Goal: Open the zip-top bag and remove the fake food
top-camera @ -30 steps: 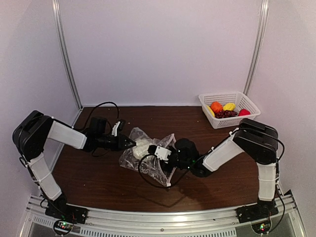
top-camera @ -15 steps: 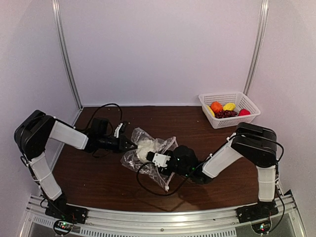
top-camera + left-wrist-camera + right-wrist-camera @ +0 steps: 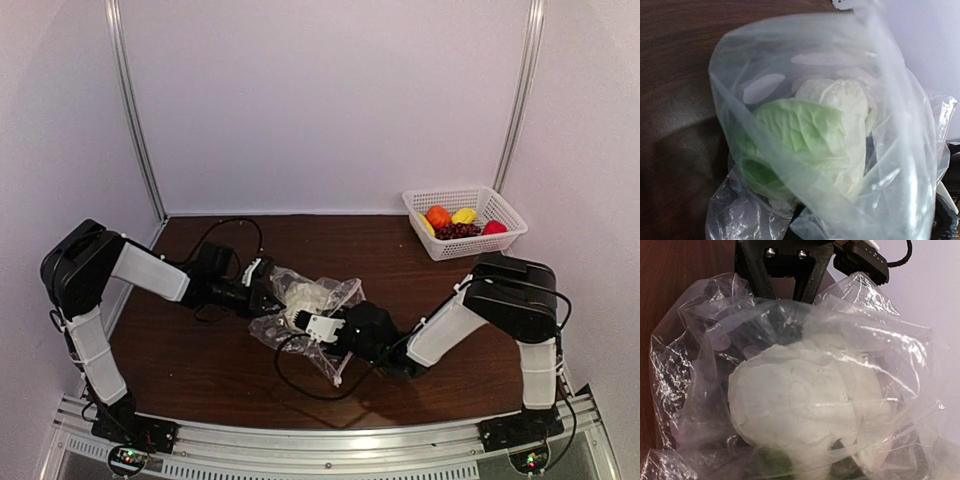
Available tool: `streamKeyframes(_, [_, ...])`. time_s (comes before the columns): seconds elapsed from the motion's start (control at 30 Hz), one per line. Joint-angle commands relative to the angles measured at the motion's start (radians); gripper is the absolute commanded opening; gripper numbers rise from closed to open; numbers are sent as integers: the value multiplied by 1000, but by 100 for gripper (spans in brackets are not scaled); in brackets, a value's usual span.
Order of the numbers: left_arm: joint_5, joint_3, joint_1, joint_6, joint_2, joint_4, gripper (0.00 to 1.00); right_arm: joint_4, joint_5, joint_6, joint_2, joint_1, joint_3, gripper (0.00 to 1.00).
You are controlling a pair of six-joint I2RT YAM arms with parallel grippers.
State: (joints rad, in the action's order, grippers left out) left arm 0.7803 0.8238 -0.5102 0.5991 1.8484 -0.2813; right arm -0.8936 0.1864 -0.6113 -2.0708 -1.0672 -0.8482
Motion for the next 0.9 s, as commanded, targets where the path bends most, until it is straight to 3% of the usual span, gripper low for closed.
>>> streamKeyframes(0.0, [29,-20,-33,2,-21,19,0,-18,-12,-16,12,-44,-15,23])
streamKeyframes(0.1, [-19,-41,11,18,-77,9,0,11,-14,6,56,-50,8,10])
streamKeyframes(0.23, [-46,-55,70,29,-124,17,0,25,-7,47,104,-51,53,0])
streamKeyframes(0.53, [-112,-82,130,38,-175,36,0,104,-34,165,200,-51,150,0])
streamKeyframes(0.87, [-291,-118,204,81,-242,82,0,182,-117,314,394,-79,268,0])
